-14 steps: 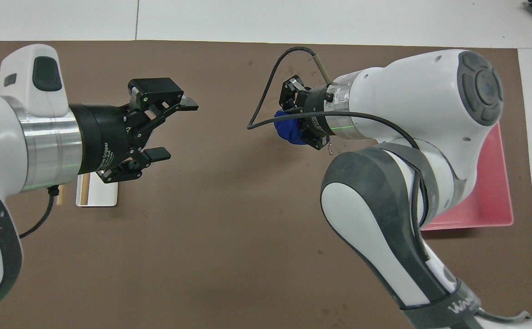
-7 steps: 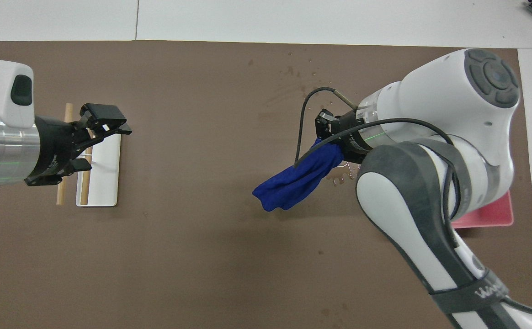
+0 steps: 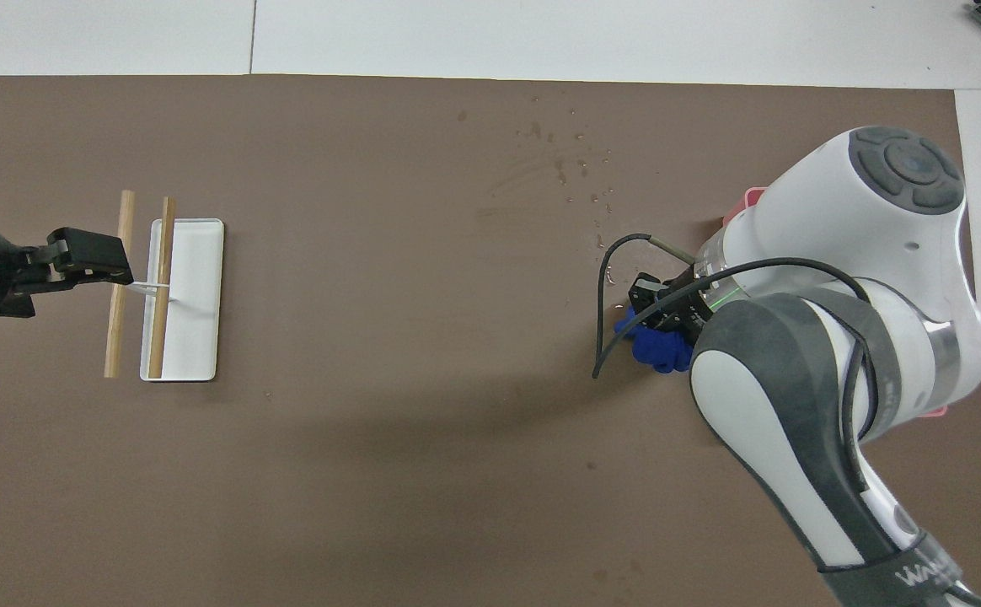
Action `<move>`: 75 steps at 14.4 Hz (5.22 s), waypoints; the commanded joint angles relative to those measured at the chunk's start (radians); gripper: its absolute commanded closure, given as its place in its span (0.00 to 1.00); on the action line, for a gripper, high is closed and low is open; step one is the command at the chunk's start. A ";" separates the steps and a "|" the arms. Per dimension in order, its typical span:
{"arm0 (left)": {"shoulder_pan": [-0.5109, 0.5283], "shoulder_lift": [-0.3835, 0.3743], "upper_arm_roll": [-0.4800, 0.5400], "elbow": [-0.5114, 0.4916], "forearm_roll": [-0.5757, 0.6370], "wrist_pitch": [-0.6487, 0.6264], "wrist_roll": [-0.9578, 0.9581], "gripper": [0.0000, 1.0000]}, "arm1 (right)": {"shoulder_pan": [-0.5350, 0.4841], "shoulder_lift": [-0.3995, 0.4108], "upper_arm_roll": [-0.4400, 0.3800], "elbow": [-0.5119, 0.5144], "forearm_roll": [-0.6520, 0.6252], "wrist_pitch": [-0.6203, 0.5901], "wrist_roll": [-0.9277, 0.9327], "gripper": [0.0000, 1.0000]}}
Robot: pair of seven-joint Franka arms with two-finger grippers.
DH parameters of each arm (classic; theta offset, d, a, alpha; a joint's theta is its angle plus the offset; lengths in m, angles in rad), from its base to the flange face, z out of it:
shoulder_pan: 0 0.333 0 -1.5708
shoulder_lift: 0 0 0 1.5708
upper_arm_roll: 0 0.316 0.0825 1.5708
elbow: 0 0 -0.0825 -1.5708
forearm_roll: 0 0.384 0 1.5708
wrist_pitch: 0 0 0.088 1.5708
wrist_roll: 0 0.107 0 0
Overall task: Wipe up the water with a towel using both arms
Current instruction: 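Lower the cloth onto the water spill while the left gripper withdraws, then wipe the cloth across the spill with the right gripper, away from the robot, then carry the cloth with the right gripper into the pink bin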
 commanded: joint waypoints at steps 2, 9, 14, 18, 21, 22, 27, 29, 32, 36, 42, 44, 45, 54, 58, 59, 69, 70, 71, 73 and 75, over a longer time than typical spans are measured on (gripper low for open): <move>-0.006 0.096 -0.005 0.107 0.072 -0.101 0.139 0.00 | -0.013 -0.046 0.008 -0.048 -0.055 -0.018 -0.011 1.00; -0.291 0.104 0.291 0.107 0.083 -0.149 0.350 0.00 | -0.010 -0.021 0.010 -0.105 -0.055 0.118 -0.014 1.00; -0.287 0.092 0.291 0.093 0.085 -0.146 0.345 0.00 | -0.023 0.088 0.010 -0.111 -0.055 0.354 -0.100 1.00; -0.254 0.095 0.290 0.100 0.007 -0.117 0.331 0.00 | -0.028 0.180 0.010 -0.117 -0.055 0.537 -0.166 1.00; -0.242 0.101 0.293 0.125 -0.033 -0.138 0.337 0.00 | -0.048 0.223 0.010 -0.123 -0.055 0.621 -0.226 1.00; -0.248 0.102 0.293 0.124 -0.021 -0.138 0.337 0.00 | -0.046 0.243 0.010 -0.120 -0.055 0.657 -0.239 1.00; -0.268 0.093 0.291 0.111 0.026 -0.140 0.336 0.00 | -0.046 0.399 0.010 -0.013 -0.057 0.812 -0.296 1.00; -0.268 0.092 0.291 0.110 0.026 -0.143 0.336 0.00 | -0.049 0.457 0.010 0.045 -0.055 0.871 -0.321 1.00; -0.265 0.092 0.291 0.107 0.026 -0.143 0.336 0.00 | -0.049 0.545 0.010 0.149 -0.055 0.916 -0.324 1.00; -0.265 0.092 0.291 0.107 0.026 -0.143 0.336 0.00 | -0.043 0.655 0.011 0.356 -0.054 0.932 -0.327 1.00; -0.265 0.092 0.291 0.107 0.026 -0.143 0.336 0.00 | -0.048 0.767 0.077 0.602 -0.046 0.988 -0.316 1.00; -0.265 0.092 0.291 0.107 0.026 -0.143 0.336 0.00 | -0.040 0.754 0.079 0.622 -0.044 0.972 -0.310 1.00; -0.265 0.090 0.291 0.107 0.026 -0.143 0.336 0.00 | -0.042 0.734 0.079 0.621 -0.038 0.955 -0.309 1.00; -0.265 0.092 0.291 0.107 0.026 -0.143 0.336 0.00 | -0.068 0.357 0.072 0.279 -0.038 0.637 -0.304 1.00; -0.265 0.090 0.291 0.107 0.026 -0.143 0.336 0.00 | -0.085 0.142 0.071 0.144 -0.038 0.379 -0.258 1.00; -0.265 0.092 0.291 0.107 0.026 -0.143 0.336 0.00 | -0.085 0.096 0.071 0.130 -0.038 0.293 -0.228 1.00; -0.265 0.092 0.291 0.107 0.026 -0.143 0.336 0.00 | -0.301 -0.069 0.068 0.145 -0.044 -0.091 -0.388 1.00; -0.265 0.090 0.291 0.107 0.026 -0.143 0.336 0.00 | -0.330 -0.066 0.068 0.159 -0.052 -0.099 -0.445 1.00; -0.265 0.090 0.291 0.107 0.026 -0.144 0.336 0.00 | -0.362 -0.064 0.066 0.164 -0.055 -0.101 -0.507 1.00; -0.264 0.092 0.294 0.114 0.028 -0.141 0.337 0.00 | -0.431 -0.061 0.066 0.162 -0.072 -0.086 -0.641 1.00; -0.264 0.089 0.294 0.113 0.036 -0.143 0.337 0.00 | -0.491 -0.059 0.066 0.162 -0.087 -0.052 -0.764 1.00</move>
